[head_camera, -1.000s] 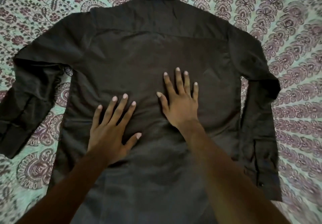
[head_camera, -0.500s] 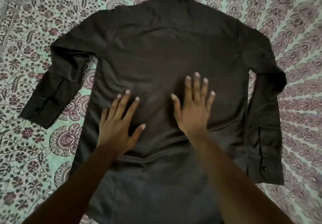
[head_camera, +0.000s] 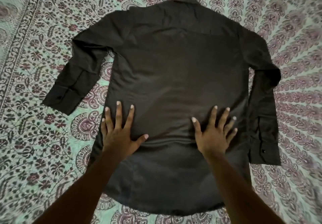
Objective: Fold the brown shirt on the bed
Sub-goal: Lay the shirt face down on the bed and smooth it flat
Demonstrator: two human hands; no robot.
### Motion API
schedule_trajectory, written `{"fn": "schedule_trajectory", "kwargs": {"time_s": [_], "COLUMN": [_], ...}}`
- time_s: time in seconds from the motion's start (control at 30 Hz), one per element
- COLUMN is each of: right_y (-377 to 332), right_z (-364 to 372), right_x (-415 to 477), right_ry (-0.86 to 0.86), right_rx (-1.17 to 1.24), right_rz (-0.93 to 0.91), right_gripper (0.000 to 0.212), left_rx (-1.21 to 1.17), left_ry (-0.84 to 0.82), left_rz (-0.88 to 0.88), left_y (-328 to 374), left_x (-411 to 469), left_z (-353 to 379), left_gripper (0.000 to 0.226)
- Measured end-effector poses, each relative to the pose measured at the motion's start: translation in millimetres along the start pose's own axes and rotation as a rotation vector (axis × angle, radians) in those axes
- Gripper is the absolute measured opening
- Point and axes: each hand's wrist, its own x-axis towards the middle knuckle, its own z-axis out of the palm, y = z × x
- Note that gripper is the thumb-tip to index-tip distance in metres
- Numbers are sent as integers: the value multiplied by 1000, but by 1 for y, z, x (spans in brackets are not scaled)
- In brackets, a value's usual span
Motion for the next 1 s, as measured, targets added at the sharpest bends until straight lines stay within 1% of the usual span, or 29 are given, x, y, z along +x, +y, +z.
{"fn": "schedule_trajectory", "kwargs": {"time_s": [0.03, 0.07, 0.13, 0.17, 0.2, 0.23, 0.3, 0.37, 0.47, 0.53, 0.57, 0.6, 0.63, 0.7, 0.73, 0.77, 0.8, 0.9, 1.0], "right_y": [-13, -27, -47, -50, -47, -39, -13, 17, 49, 49, 43, 33, 21, -2, -8, -8, -3, 33, 79], "right_z": [0, 1, 10, 15, 21, 26, 29, 25, 21, 19, 17, 15, 14, 17, 20, 24, 28, 30, 24], "right_x": [3, 7, 12, 11, 8, 2, -22, -49, -81, -83, -77, -68, -56, -31, -24, -21, -24, -60, -102], "right_ry": [32, 50, 18, -10, -21, -2, 76, 129, 88, 95, 120, 152, 175, 145, 109, 79, 75, 154, 126], "right_rx": [4, -6, -41, -59, -76, -80, -63, -39, 9, 60, 79, 82, 63, 20, 5, -4, -13, -29, -4], "right_rz": [-36, -128, -370, -433, -426, -357, -145, 22, 199, 299, 306, 252, 139, -115, -193, -206, -158, 73, 197], "right_gripper": [96, 91, 82, 79, 77, 76, 76, 79, 86, 92, 94, 94, 92, 87, 85, 83, 82, 84, 89], "left_rx": [-6, -11, -25, -32, -38, -43, -49, -64, -67, -69, -72, -74, -72, -68, -69, -67, -61, -56, -59], "left_ry": [-20, -36, -47, -52, -65, -90, -161, -249, -350, -376, -378, -367, -351, -333, -332, -332, -337, -369, -389], "left_rz": [-2, -5, -15, -20, -27, -35, -50, -58, -70, -69, -66, -62, -57, -57, -59, -62, -62, -64, -59], "left_y": [0, -1, -4, -5, -6, -7, -7, -6, -3, -2, -1, 0, 0, 2, 3, 4, 5, 5, 6], "left_x": [2, 3, 4, 4, 5, 7, 10, 13, 16, 16, 15, 14, 14, 12, 12, 11, 10, 10, 9], "left_z": [0, 1, 4, 5, 6, 6, 3, -4, -15, -18, -19, -19, -18, -17, -17, -18, -20, -25, -30], "left_gripper": [116, 117, 117, 118, 118, 118, 121, 128, 137, 143, 147, 149, 151, 154, 154, 155, 155, 157, 157]}}
